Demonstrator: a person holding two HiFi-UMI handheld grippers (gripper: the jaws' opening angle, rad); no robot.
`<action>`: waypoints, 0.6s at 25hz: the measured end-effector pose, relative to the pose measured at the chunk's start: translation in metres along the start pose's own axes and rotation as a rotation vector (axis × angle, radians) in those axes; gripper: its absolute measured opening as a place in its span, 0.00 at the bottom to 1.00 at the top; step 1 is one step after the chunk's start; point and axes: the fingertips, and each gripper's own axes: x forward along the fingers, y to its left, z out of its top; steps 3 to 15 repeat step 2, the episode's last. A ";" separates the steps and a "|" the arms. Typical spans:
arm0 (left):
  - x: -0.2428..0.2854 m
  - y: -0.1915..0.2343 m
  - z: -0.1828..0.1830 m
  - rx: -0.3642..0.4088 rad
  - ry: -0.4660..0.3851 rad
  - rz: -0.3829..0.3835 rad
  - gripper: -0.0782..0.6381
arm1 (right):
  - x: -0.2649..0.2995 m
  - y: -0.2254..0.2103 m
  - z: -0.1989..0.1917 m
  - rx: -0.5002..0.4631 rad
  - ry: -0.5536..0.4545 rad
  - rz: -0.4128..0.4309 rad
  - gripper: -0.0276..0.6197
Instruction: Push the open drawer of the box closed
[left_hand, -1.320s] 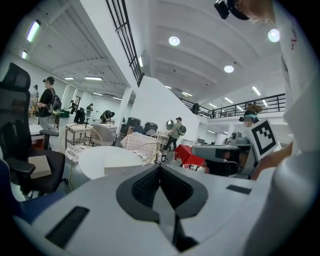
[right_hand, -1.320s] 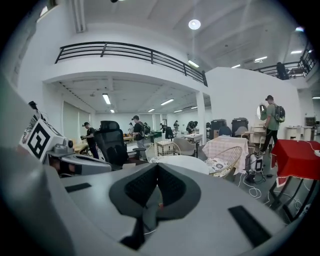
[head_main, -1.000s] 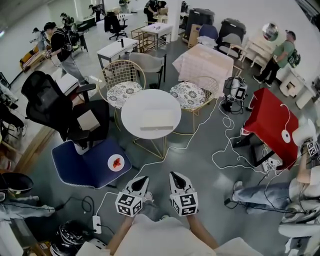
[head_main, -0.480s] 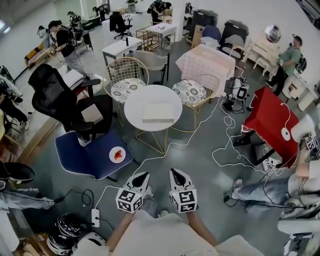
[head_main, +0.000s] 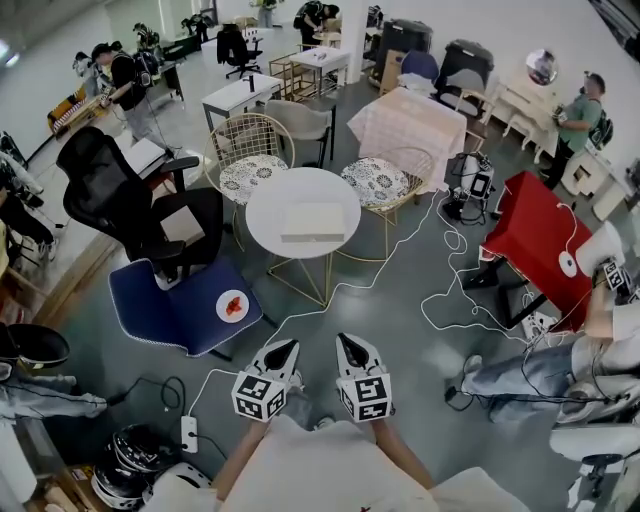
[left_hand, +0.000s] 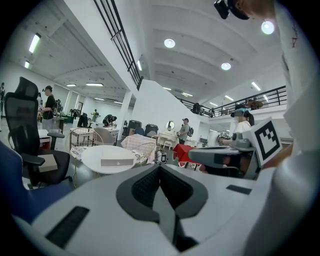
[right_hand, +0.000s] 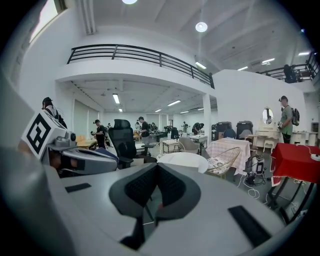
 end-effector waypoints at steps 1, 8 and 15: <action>0.000 -0.001 0.000 0.000 -0.001 0.000 0.13 | -0.001 -0.001 -0.001 -0.001 0.002 -0.001 0.07; 0.000 -0.002 0.000 0.000 -0.002 0.000 0.13 | -0.002 -0.001 -0.001 -0.002 0.003 -0.003 0.07; 0.000 -0.002 0.000 0.000 -0.002 0.000 0.13 | -0.002 -0.001 -0.001 -0.002 0.003 -0.003 0.07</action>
